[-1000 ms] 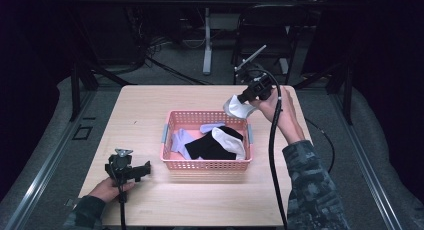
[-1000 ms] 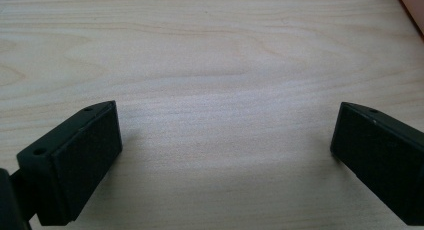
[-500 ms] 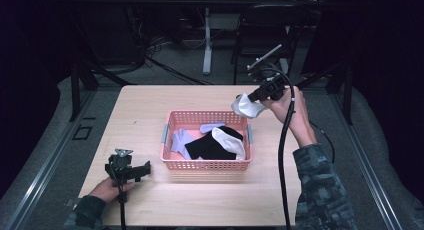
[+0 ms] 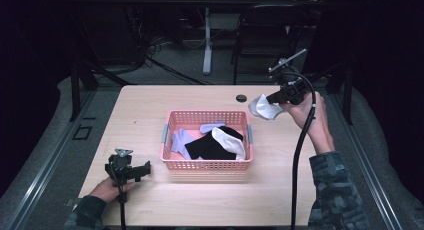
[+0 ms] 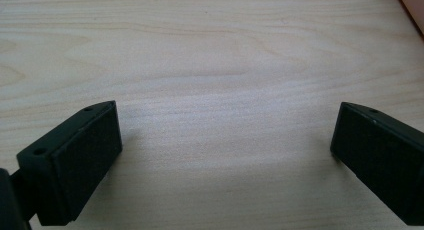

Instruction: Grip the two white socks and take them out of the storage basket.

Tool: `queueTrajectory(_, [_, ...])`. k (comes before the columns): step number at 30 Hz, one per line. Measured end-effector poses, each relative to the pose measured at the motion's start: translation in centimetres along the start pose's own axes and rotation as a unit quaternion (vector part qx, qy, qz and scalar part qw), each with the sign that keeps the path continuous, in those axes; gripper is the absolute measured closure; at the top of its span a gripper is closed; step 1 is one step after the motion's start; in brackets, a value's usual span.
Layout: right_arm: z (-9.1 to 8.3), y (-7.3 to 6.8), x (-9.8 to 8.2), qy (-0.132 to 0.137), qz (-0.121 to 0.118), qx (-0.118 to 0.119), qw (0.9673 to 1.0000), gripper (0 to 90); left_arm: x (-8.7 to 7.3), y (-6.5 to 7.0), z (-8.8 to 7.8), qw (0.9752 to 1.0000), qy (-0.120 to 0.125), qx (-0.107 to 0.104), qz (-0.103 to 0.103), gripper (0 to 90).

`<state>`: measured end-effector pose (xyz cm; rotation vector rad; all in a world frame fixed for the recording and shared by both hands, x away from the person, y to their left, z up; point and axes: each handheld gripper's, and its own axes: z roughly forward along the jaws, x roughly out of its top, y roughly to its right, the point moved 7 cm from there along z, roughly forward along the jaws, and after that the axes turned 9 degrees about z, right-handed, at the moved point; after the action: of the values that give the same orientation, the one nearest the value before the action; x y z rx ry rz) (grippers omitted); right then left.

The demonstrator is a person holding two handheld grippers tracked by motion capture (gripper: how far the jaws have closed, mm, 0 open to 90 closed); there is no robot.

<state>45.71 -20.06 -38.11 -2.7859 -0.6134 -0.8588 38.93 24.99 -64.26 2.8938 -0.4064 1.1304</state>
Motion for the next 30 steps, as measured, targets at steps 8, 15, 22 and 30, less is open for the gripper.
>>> queueTrajectory(8, [0.2,1.8,-2.2,-0.005,0.017,-0.013,0.9998,89.2,0.0,0.0,0.0,1.0,0.001,0.001,0.0,0.0])
queueTrajectory(15, [1.3,2.3,-3.8,-0.019,0.022,-0.022,0.9993,89.2,0.0,0.0,0.0,1.0,0.001,0.001,0.0,0.0])
queueTrajectory(22, [2.5,3.1,-5.1,-0.033,0.031,-0.034,0.9984,89.1,0.0,0.0,0.0,1.0,0.001,0.001,0.0,0.0])
queueTrajectory(30, [4.4,4.8,-6.9,-0.055,0.047,-0.053,0.996,89.1,0.0,0.0,0.0,1.0,0.001,0.001,0.0,0.0])
